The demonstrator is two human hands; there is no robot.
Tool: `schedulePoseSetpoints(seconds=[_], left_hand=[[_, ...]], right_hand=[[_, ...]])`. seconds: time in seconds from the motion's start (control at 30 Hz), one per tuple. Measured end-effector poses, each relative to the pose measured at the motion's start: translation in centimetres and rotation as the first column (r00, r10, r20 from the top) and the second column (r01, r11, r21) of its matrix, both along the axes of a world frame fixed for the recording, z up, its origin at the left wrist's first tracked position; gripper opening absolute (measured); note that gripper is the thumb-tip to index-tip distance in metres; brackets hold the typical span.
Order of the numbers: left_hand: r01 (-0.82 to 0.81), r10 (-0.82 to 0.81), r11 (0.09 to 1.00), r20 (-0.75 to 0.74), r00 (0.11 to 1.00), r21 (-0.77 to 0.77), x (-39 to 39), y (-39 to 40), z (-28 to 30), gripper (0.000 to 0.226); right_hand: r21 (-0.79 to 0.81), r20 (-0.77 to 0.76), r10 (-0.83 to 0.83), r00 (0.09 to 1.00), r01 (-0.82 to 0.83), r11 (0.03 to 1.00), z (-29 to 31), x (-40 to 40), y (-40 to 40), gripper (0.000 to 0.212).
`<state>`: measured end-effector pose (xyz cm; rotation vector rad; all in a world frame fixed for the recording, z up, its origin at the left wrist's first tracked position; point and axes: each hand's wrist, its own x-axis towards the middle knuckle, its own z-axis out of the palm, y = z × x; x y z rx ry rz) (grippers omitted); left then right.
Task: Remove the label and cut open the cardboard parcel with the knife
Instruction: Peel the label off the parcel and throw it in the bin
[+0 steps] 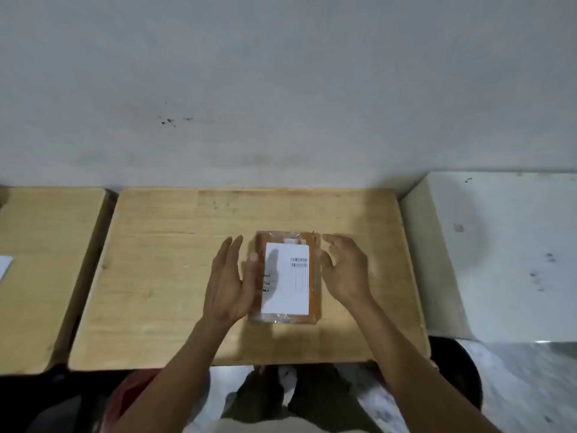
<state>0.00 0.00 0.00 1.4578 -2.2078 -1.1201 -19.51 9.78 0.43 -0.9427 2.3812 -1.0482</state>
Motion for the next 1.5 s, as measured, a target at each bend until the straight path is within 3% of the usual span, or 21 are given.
schedulePoseSetpoints(seconds=[0.2, 0.67, 0.87, 1.17, 1.5], left_hand=[[0.009, -0.009, 1.000, 0.042, 0.999, 0.021, -1.6, 2.4, -2.4, 0.057], [-0.006, 0.014, 0.999, 0.231, 0.973, -0.037, -5.0, 3.9, -6.9, 0.061], [-0.007, 0.021, 0.998, 0.255, 0.967, -0.054, -5.3, 4.4, -7.6, 0.065], [0.075, 0.018, 0.970, 0.373, 0.928, -0.233, -5.2, 4.9, -8.7, 0.066], [0.075, 0.027, 0.969, 0.399, 0.916, -0.237, -5.4, 4.8, -8.9, 0.068]], right_hand=[[0.093, 0.090, 0.025, 0.996, -0.033, 0.995, -3.0, -0.2, -0.1, 0.030], [0.141, 0.112, 0.065, 0.992, -0.081, 0.987, -6.5, -1.1, -2.3, 0.029], [0.155, 0.027, 0.044, 0.999, -0.048, 0.987, -6.9, -0.8, -3.0, 0.027], [0.088, -0.066, -0.043, 0.997, 0.049, 0.995, -8.4, 0.4, -3.6, 0.016], [0.146, -0.137, -0.076, 0.988, 0.096, 0.985, -8.1, 0.7, -4.8, 0.014]])
